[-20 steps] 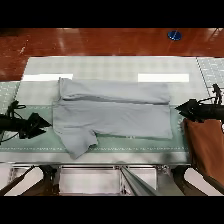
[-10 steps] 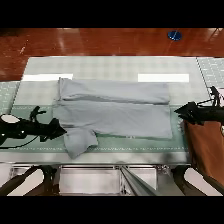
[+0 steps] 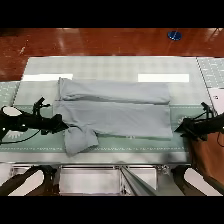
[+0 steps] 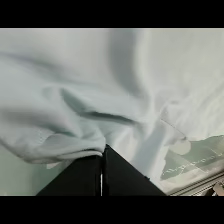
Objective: Fold the shirts.
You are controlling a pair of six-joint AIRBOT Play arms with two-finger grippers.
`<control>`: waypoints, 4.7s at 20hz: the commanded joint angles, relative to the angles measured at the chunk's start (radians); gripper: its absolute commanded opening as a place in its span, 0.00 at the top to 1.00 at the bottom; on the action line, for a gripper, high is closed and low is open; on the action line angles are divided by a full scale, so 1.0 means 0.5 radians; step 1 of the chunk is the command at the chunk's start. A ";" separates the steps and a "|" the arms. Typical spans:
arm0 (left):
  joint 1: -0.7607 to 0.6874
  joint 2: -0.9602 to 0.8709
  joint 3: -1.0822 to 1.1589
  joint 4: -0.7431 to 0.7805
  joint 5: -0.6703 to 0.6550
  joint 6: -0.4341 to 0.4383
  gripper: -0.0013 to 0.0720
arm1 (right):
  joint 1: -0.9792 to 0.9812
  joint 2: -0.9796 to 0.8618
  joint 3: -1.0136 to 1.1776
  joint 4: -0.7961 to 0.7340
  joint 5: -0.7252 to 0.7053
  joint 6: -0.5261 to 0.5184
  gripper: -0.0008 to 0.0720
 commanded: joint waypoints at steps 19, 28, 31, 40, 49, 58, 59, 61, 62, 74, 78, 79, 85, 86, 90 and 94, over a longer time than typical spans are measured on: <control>0.200 -0.094 0.704 -0.008 -0.111 -0.028 0.95 | 0.289 -0.176 0.475 0.458 -0.175 -0.260 0.97; -0.092 -1.124 1.809 -0.015 -0.053 -0.291 0.95 | 0.288 -0.909 1.170 1.012 -0.362 -0.359 0.97; -0.146 -1.418 2.101 -0.014 -0.108 -0.346 0.95 | 0.288 -1.138 1.328 1.081 -0.406 -0.357 0.96; -0.006 -1.373 2.421 0.402 -0.391 -0.401 0.29 | 0.008 -1.091 1.444 0.871 -0.314 -0.227 0.41; -0.301 -0.320 1.645 0.423 0.266 -0.331 0.29 | 0.270 -1.299 1.334 0.686 -0.307 -0.098 0.41; -0.750 -0.354 1.469 0.421 0.262 -0.331 0.90 | 0.563 -1.286 1.385 0.918 -0.201 -0.194 0.97; -0.784 -0.362 1.470 0.419 0.263 -0.324 0.95 | 0.562 -1.201 1.384 0.851 -0.175 -0.192 0.97; -0.858 -0.374 1.471 0.388 0.263 -0.324 0.95 | 0.562 -0.945 1.356 0.632 -0.137 -0.169 0.97; -0.901 -0.381 1.471 0.360 0.267 -0.324 0.95 | 0.562 -0.785 1.311 0.539 -0.130 -0.154 0.97; -1.944 -1.056 1.647 -0.061 0.653 -0.497 0.95 | 0.739 1.107 0.637 0.471 0.055 0.207 0.97; -2.220 -1.331 1.785 -0.232 0.642 -0.467 0.95 | 0.739 1.192 0.637 0.593 0.110 0.217 0.97; -2.273 -1.378 1.808 -0.233 0.623 -0.467 0.95 | 0.739 1.187 0.637 0.592 0.108 0.217 0.97; -1.883 -1.299 1.869 -0.226 0.364 -0.440 0.95 | 0.739 1.185 0.637 0.600 0.121 0.217 0.97; -1.727 -1.247 1.868 -0.198 0.274 -0.434 0.95 | 0.739 1.178 0.637 0.620 0.111 0.217 0.97; -1.069 -0.880 1.867 0.017 -0.049 -0.411 0.95 | 0.790 0.962 0.638 0.901 0.026 0.090 0.97; -0.642 -0.261 1.775 0.049 -0.028 -0.307 0.95 | 1.241 0.402 0.813 1.130 -0.288 -0.082 0.97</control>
